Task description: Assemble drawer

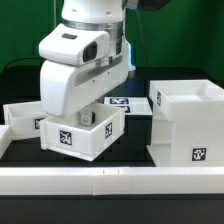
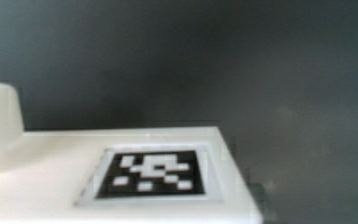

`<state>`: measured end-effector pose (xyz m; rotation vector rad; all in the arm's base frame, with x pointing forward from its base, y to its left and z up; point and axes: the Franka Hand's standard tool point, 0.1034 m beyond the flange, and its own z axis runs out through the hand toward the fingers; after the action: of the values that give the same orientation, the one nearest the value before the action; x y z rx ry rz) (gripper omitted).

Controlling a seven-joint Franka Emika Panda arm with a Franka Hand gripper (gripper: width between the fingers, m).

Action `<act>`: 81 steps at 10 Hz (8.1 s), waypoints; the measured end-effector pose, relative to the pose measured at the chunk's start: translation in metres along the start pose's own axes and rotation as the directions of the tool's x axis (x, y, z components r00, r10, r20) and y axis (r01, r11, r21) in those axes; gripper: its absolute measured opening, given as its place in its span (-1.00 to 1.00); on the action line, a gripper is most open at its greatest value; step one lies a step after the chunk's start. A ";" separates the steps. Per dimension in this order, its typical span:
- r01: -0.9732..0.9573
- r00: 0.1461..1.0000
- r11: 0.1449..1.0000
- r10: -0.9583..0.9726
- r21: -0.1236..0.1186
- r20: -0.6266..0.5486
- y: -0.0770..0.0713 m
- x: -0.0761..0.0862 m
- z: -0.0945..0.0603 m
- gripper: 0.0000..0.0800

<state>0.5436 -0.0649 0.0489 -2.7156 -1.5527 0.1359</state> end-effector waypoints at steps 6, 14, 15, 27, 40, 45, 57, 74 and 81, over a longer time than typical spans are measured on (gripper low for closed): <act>0.521 0.853 0.854 -0.520 -0.004 0.043 -0.011 0.010 0.010 -0.90; 0.504 0.863 0.863 -0.503 -0.027 0.035 -0.014 0.020 0.029 -0.90; 0.504 0.863 0.863 -0.503 -0.027 0.035 -0.013 0.020 0.030 -0.90; 0.498 0.866 0.860 -0.499 -0.109 0.019 -0.016 0.041 0.041 -0.90; 0.542 0.840 0.838 -0.539 -0.069 0.052 -0.017 0.043 0.037 -0.90; 0.484 0.875 0.872 -0.482 -0.073 0.041 -0.021 0.049 0.037 -0.90; 0.474 0.881 0.878 -0.472 -0.074 0.043 -0.022 0.051 0.037 -0.90; 0.507 0.862 0.858 -0.504 -0.085 0.060 -0.019 0.050 0.037 -0.90; 0.520 0.854 0.849 -0.516 -0.100 0.062 -0.018 0.050 0.037 -0.90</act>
Offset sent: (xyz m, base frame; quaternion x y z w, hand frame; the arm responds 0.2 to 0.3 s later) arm 0.0018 0.0273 -0.0103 -0.0086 -0.0212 -0.3368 0.9413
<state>0.5500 -0.0142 0.0092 -2.2568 -2.2988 0.0860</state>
